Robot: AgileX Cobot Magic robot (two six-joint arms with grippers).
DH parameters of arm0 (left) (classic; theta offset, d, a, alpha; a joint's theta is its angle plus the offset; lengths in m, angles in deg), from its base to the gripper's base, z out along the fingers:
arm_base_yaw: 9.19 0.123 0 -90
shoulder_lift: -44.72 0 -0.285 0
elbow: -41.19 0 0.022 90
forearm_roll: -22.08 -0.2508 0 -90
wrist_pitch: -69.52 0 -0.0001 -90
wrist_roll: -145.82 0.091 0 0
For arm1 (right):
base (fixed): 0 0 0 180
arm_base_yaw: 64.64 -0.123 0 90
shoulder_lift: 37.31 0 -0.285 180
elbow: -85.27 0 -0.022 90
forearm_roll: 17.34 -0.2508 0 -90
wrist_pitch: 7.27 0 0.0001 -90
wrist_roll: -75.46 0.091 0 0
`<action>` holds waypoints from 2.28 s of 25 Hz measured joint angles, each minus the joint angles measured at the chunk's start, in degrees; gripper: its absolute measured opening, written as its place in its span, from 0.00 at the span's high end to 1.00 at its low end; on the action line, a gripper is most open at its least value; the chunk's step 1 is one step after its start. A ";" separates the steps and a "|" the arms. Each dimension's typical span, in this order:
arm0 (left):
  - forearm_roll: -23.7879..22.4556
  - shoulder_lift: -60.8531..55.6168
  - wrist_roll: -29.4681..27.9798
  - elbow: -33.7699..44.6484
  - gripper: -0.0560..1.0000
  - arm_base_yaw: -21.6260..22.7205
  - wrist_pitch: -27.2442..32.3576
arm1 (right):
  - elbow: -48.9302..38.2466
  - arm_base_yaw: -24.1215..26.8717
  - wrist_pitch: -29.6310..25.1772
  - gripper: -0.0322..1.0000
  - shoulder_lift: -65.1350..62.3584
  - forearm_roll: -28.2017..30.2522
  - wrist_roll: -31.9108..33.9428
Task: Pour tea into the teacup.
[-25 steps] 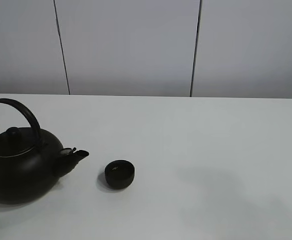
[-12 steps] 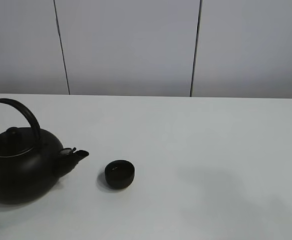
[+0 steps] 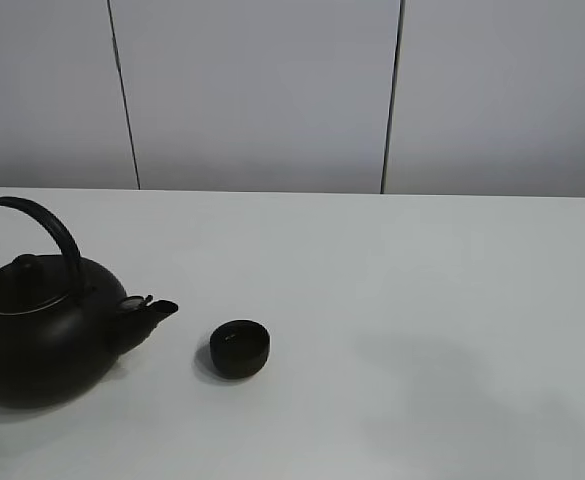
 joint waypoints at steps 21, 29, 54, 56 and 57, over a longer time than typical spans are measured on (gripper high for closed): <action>2.95 -55.13 10.06 -3.40 0.69 -9.61 39.75 | 0.00 0.00 0.07 0.55 0.00 0.00 0.00; 18.39 -71.28 27.33 -10.59 0.69 -9.84 75.51 | 0.00 0.00 0.07 0.55 0.00 0.00 0.00; 15.86 -75.63 23.17 11.67 0.69 -9.84 78.06 | 0.00 0.00 0.02 0.55 0.00 0.00 0.00; 15.81 -75.63 23.17 11.67 0.69 -9.99 78.06 | 0.00 0.00 0.02 0.55 0.00 0.00 0.00; 15.81 -75.63 23.17 11.67 0.69 -10.44 78.01 | 0.00 0.00 0.02 0.55 0.00 0.00 0.00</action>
